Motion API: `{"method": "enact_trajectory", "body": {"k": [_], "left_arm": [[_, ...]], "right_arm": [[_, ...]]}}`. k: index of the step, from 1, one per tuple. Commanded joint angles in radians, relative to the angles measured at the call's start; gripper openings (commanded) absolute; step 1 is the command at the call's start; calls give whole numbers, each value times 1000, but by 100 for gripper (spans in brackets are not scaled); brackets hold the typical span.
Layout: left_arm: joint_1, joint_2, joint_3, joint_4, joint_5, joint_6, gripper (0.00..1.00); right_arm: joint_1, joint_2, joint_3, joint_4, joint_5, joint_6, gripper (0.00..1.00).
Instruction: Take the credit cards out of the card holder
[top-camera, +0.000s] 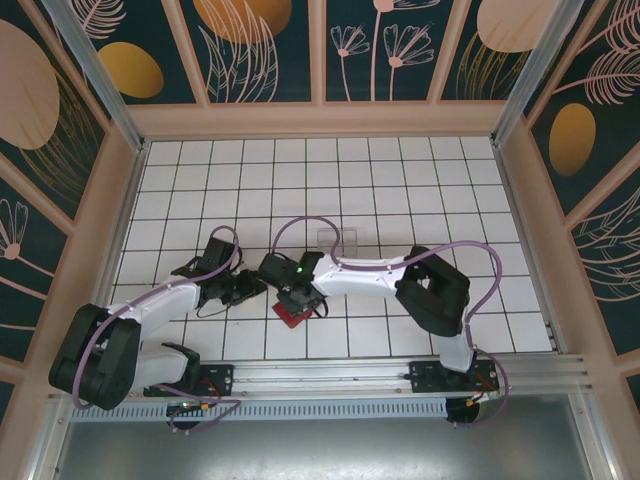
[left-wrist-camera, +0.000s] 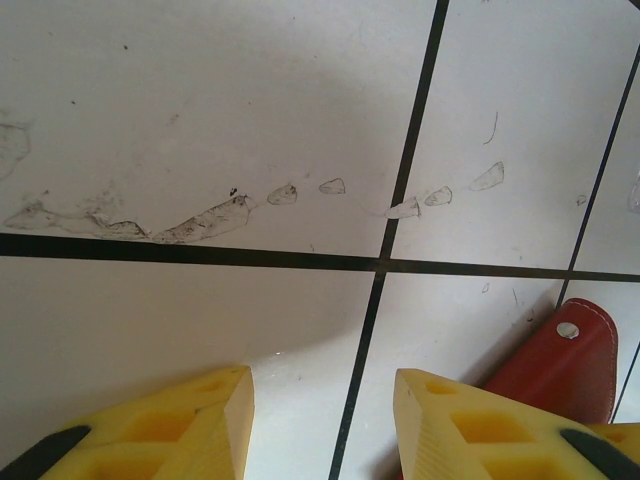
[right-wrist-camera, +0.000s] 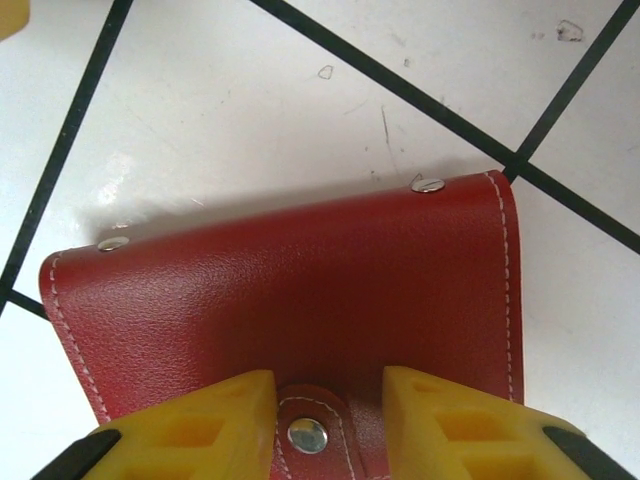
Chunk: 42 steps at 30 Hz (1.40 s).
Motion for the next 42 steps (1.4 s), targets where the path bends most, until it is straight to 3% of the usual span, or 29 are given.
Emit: {"method": "enact_trajectory", "body": {"k": [1, 15, 23, 32, 42], "left_arm": [[6, -7, 11, 6, 15, 6, 43], [6, 3, 27, -5, 23, 9, 43], [6, -2, 56, -38, 46, 21, 42], [-43, -27, 31, 37, 188, -82, 32], [-116, -34, -89, 241, 216, -282, 14]], "right_arm": [[25, 33, 39, -80, 28, -9, 34], [34, 55, 72, -129, 16, -9, 38], [20, 41, 19, -79, 34, -18, 32], [-31, -59, -86, 148, 10, -263, 20], [-93, -151, -268, 403, -95, -469, 13]]}}
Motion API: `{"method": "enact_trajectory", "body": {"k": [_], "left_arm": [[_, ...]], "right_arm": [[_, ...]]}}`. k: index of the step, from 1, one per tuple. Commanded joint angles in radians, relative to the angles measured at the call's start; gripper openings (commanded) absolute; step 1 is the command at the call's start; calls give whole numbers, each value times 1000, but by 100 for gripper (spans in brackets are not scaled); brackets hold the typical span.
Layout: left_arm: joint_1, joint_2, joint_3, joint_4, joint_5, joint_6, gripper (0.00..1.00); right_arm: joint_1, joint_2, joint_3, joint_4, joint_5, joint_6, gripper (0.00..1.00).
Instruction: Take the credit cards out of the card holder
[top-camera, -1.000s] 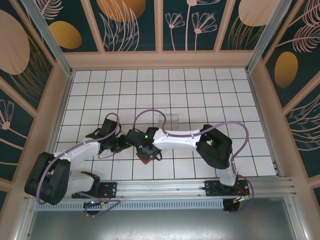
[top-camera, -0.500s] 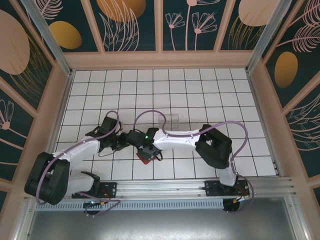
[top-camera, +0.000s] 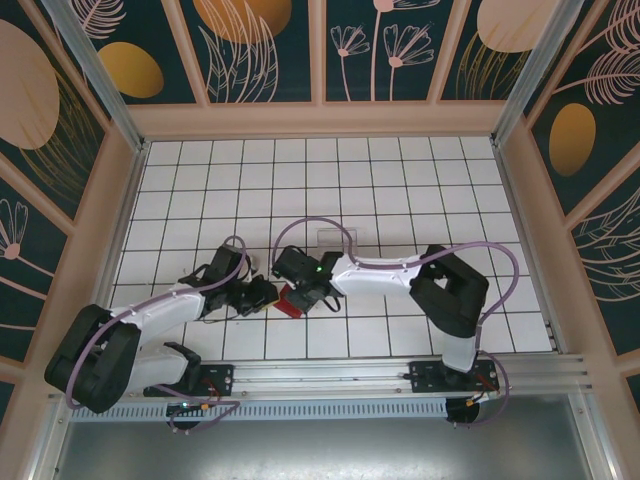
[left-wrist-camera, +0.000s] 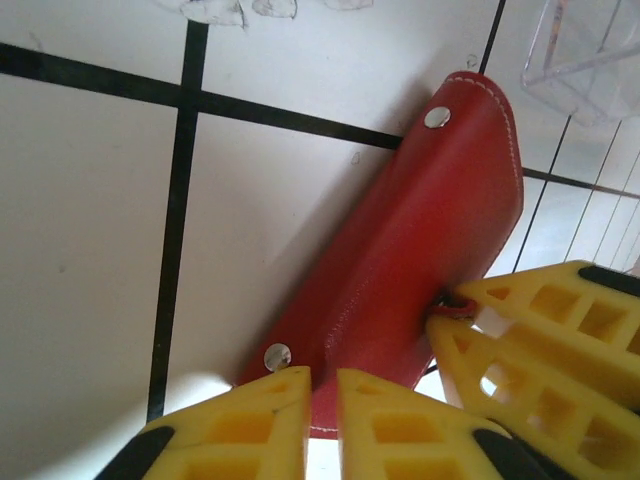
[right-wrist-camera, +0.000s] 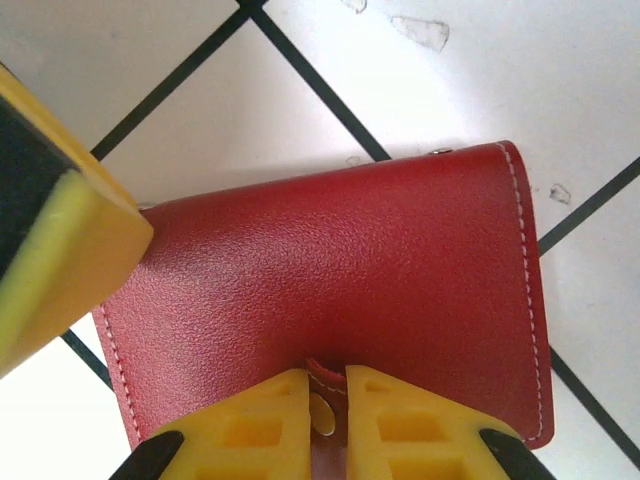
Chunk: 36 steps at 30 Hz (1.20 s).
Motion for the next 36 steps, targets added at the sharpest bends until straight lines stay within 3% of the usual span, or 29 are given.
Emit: {"method": "enact_trajectory", "body": {"k": [1, 13, 21, 36], "left_arm": [[-9, -19, -24, 104, 31, -95, 13], [-18, 6, -21, 168, 40, -151, 10], [-23, 72, -39, 209, 38, -148, 10], [-24, 158, -53, 232, 29, -139, 9]], "right_arm": [[-22, -53, -83, 133, -67, -95, 13], [-31, -127, -195, 280, -153, -155, 12], [-28, -233, -285, 339, -97, -141, 15], [-5, -383, -383, 210, 71, 278, 30]]}}
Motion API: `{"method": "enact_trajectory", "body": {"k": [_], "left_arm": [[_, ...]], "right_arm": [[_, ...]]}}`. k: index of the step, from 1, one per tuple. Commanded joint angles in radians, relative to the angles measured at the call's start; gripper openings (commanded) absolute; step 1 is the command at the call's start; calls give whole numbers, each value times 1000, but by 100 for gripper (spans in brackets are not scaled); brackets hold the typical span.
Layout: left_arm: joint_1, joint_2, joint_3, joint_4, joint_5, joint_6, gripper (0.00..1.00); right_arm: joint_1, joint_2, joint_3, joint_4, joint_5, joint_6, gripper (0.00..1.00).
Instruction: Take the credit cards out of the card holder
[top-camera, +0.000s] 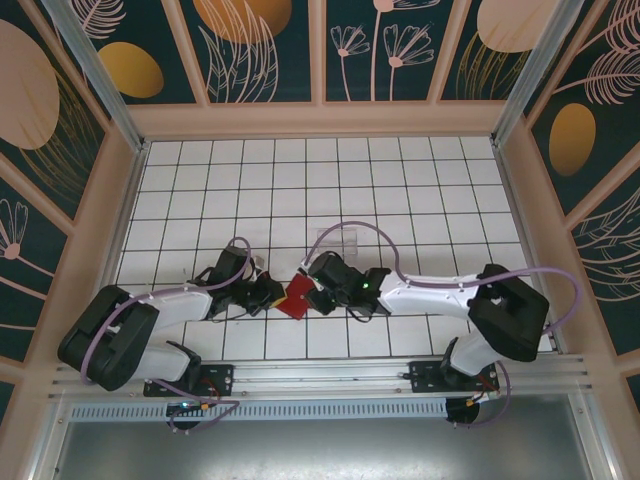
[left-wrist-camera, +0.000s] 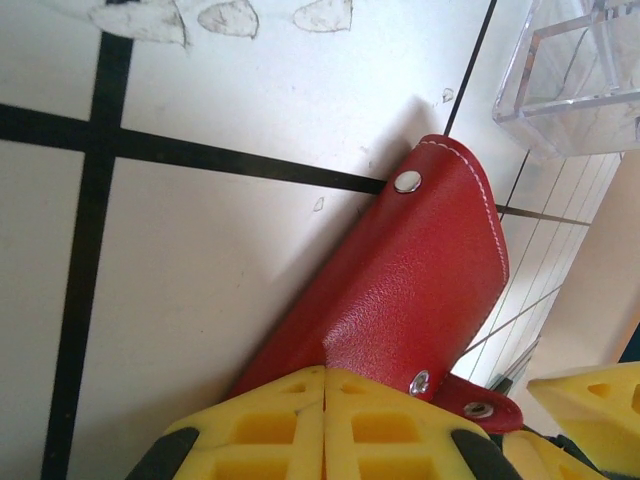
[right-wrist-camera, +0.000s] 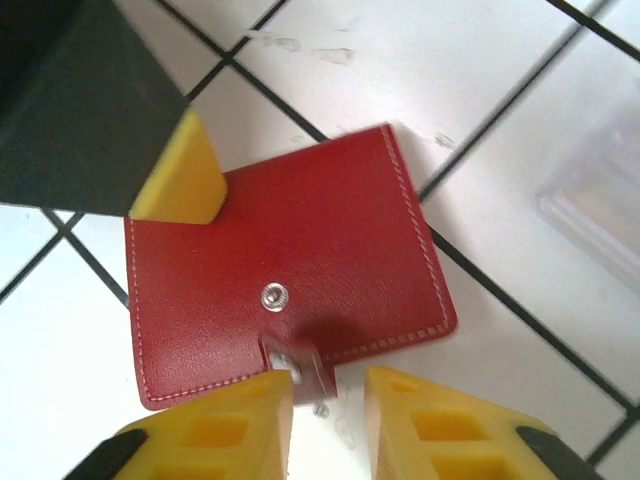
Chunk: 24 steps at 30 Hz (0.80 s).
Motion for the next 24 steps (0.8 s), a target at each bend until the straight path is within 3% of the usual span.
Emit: {"method": "enact_trajectory", "body": {"k": [1, 7, 12, 14, 19, 24], "left_arm": [[-5, 31, -4, -40, -23, 8, 9], [-6, 54, 31, -67, -30, 30, 9], [-6, 56, 58, -101, -32, 54, 9], [-6, 52, 60, -108, -36, 55, 9], [-7, 42, 44, -91, -40, 43, 10], [-7, 36, 28, -79, -38, 37, 9]], "right_arm": [[12, -64, -28, -69, 55, 174, 32], [7, -119, 3, -156, 107, 393, 44], [-37, -70, 82, -164, 12, 646, 50], [-39, -32, 126, -193, 2, 752, 60], [-45, 92, 250, -317, -14, 790, 67], [-54, 179, 302, -344, -56, 780, 68]]}}
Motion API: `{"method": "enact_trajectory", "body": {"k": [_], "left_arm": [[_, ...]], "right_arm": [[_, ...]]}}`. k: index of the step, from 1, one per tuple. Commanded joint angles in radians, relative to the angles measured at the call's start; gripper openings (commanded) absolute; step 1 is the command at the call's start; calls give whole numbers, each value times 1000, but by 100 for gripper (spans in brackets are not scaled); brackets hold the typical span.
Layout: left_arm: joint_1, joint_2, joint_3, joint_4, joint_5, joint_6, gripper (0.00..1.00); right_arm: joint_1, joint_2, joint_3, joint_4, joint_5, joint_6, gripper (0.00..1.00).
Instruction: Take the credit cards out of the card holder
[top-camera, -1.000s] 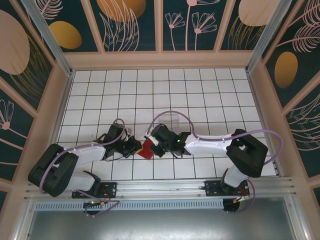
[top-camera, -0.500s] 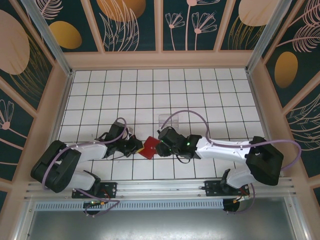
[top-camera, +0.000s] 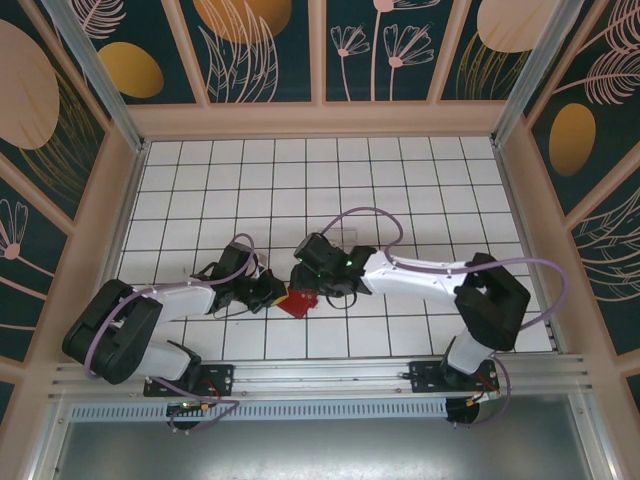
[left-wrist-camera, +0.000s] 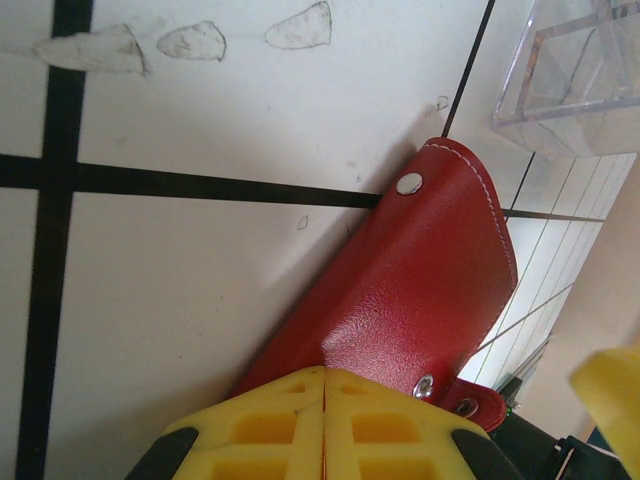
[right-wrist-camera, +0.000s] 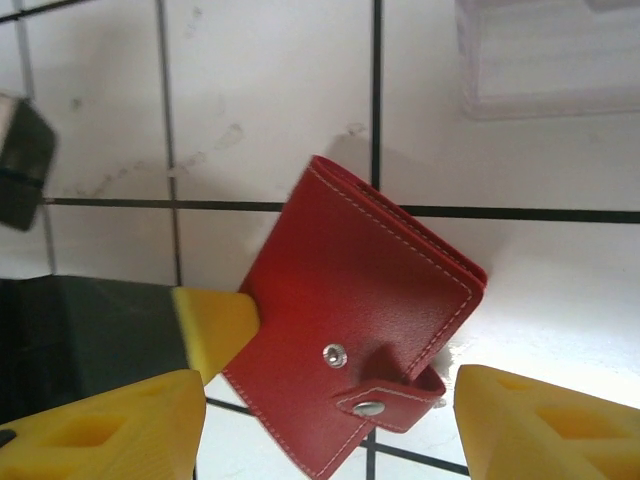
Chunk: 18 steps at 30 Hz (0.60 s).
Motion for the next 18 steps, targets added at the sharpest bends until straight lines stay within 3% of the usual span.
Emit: {"method": "enact_trajectory", "body": {"k": [1, 8, 18], "left_arm": [[-5, -2, -27, -31, -35, 6, 9], [-5, -18, -47, -26, -38, 1, 10], [-5, -12, -38, -32, -38, 9, 10]], "right_arm": [[-9, 50, 43, -93, -16, 41, 68], [-9, 92, -4, -70, -17, 56, 63], [-11, 2, -122, -17, -16, 111, 35]]}}
